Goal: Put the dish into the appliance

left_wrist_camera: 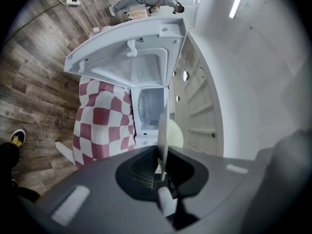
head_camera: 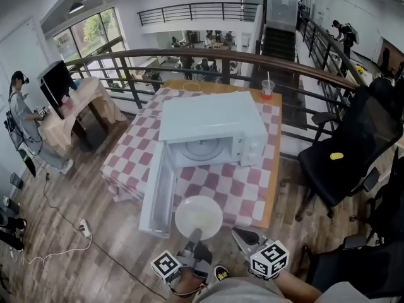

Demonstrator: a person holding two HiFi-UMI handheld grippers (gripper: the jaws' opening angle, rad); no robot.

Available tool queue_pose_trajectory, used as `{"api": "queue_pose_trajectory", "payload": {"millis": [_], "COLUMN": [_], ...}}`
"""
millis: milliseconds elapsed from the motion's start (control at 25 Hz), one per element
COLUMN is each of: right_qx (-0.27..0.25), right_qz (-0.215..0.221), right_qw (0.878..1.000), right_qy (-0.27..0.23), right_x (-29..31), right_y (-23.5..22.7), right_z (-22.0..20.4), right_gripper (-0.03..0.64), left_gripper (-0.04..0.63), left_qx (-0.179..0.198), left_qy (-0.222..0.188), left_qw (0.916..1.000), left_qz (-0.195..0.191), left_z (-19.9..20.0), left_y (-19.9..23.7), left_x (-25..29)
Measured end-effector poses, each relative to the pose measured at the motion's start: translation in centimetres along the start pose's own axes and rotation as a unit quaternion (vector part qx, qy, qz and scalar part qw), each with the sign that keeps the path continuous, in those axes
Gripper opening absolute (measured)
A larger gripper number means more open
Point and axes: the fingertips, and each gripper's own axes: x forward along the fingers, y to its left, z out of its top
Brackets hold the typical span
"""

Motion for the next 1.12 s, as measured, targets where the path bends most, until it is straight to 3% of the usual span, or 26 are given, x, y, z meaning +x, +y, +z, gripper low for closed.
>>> {"api": "queue_pose_trajectory", "payload": {"millis": [1120], "right_qx": [-0.012], "right_qz": [-0.012], "right_qw": [1.0], "right_qy": [-0.003], "right_x": [1.3], "right_y": [-0.5], "right_z": [0.3], "right_gripper": [-0.002], "left_gripper": [0.034], "left_qx": [-0.004], "left_qy": [0.025], "left_qw": [0.9997], "left_qz": [-0.007], "left_z": [-0.5], "left_y": [0.1], "left_x": [2.1]}}
